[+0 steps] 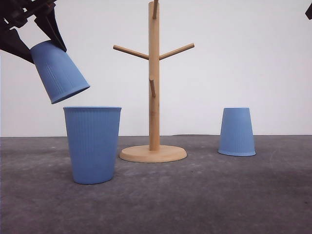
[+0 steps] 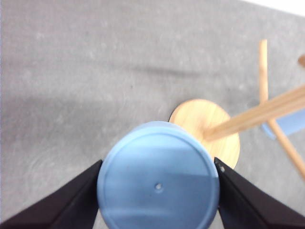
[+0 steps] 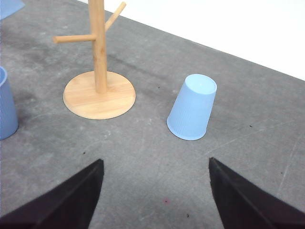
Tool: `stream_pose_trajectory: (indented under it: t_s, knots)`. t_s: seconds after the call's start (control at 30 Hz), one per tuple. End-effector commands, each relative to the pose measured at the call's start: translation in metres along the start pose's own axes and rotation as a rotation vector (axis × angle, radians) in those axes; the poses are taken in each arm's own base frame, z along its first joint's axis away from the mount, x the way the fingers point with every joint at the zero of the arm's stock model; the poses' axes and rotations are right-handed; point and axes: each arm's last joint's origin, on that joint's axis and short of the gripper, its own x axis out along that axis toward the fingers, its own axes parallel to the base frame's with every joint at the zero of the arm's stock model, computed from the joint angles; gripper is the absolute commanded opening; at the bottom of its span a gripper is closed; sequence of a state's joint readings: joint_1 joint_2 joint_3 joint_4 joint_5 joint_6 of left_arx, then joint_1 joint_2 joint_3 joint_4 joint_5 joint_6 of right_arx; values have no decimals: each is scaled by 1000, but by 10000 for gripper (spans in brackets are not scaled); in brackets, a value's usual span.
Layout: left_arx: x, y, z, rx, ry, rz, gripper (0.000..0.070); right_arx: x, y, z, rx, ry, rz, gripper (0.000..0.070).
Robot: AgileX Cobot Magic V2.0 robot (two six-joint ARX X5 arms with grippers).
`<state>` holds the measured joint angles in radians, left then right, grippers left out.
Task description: Place three cups
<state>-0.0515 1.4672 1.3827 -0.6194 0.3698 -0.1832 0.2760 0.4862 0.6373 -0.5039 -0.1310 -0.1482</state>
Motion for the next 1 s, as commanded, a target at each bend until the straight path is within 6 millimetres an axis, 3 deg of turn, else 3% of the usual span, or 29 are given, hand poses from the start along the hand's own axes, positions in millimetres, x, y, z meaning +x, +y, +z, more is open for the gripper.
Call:
stream_pose_trajectory:
  t_s: [0.0, 0.37, 0.97]
  knots:
    - [-4, -3, 7, -16, -39, -13, 353, -2, 0, 5, 13, -26, 0, 445]
    - [-7, -9, 21, -89, -148, -200, 353, -2, 0, 5, 13, -26, 0, 445]
    - [-20, 0, 44, -151, -280, -338, 354, -2, -1, 9, 35, -66, -5, 445]
